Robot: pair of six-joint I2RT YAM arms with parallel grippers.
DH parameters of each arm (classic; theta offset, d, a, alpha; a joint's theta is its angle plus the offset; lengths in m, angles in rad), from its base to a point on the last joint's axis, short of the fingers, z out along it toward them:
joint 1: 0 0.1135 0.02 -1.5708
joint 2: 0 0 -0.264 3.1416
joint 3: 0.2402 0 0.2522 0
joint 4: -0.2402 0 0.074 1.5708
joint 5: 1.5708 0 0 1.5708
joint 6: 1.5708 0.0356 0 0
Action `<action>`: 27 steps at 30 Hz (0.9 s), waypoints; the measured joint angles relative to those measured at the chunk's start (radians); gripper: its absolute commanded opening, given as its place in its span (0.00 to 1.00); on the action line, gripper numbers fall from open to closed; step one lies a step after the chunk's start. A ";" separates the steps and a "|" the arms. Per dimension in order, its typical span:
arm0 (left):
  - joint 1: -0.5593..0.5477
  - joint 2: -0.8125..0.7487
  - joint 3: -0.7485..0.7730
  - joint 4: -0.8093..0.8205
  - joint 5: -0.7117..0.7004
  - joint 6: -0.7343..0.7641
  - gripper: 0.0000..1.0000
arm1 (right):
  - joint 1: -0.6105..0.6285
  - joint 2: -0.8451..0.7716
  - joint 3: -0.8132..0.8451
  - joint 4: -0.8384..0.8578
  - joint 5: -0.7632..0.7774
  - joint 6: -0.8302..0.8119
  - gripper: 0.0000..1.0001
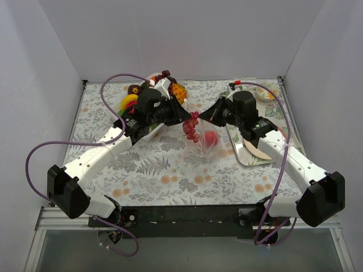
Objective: Place the food in the zip-top bag and seal the zipper
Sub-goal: Place the fake fruit in the zipper food storage bag.
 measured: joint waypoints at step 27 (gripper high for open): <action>-0.079 0.124 0.148 -0.145 -0.130 0.043 0.78 | 0.000 -0.052 -0.008 -0.093 0.138 -0.103 0.01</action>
